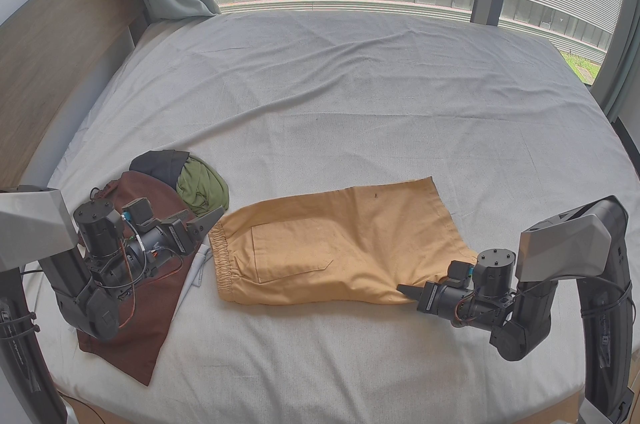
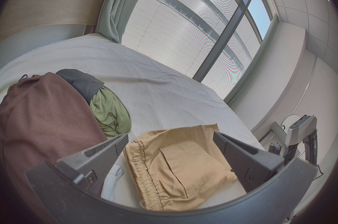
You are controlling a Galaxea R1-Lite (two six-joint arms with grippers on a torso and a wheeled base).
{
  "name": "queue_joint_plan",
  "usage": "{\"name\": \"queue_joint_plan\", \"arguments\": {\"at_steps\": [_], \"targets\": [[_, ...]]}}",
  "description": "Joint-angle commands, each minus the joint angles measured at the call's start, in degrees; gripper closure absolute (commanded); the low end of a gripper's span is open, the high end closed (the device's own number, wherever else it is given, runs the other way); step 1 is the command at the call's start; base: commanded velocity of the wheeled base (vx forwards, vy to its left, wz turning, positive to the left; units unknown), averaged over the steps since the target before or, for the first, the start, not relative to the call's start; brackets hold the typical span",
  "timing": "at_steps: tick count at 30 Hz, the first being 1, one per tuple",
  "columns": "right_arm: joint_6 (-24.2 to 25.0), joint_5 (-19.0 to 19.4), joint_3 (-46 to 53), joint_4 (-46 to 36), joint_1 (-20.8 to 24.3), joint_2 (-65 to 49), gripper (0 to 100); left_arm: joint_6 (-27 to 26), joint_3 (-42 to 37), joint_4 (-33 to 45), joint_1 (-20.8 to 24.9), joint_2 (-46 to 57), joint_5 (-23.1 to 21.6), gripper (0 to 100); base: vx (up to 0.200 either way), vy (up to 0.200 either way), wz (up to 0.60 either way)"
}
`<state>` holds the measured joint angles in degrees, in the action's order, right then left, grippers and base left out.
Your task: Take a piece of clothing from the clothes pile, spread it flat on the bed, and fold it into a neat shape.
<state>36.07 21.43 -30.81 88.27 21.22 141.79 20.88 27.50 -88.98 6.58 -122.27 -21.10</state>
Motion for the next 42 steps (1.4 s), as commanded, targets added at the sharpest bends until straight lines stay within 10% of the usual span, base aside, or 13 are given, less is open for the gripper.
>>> {"name": "queue_joint_plan", "arguments": {"at_steps": [1,22,23,42], "targets": [[-1.6,-1.2,4.9,0.1,0.1,-3.4,100,0.2,0.1,-0.1,0.1,0.8,0.0,0,0.000,0.000,0.00],[-6.1,-5.3,16.3,0.1,1.8,-5.0,100,0.6,0.5,-0.2,1.5,1.1,-2.1,0,0.000,0.000,0.00],[-6.1,-5.3,16.3,0.1,1.8,-5.0,0,0.5,0.3,-0.1,1.5,1.5,-2.9,0,0.000,0.000,0.00],[-6.2,-4.9,28.0,0.1,11.7,-15.2,0,0.1,-1.3,-0.2,1.3,2.3,-5.5,0,0.000,0.000,0.00]]}}
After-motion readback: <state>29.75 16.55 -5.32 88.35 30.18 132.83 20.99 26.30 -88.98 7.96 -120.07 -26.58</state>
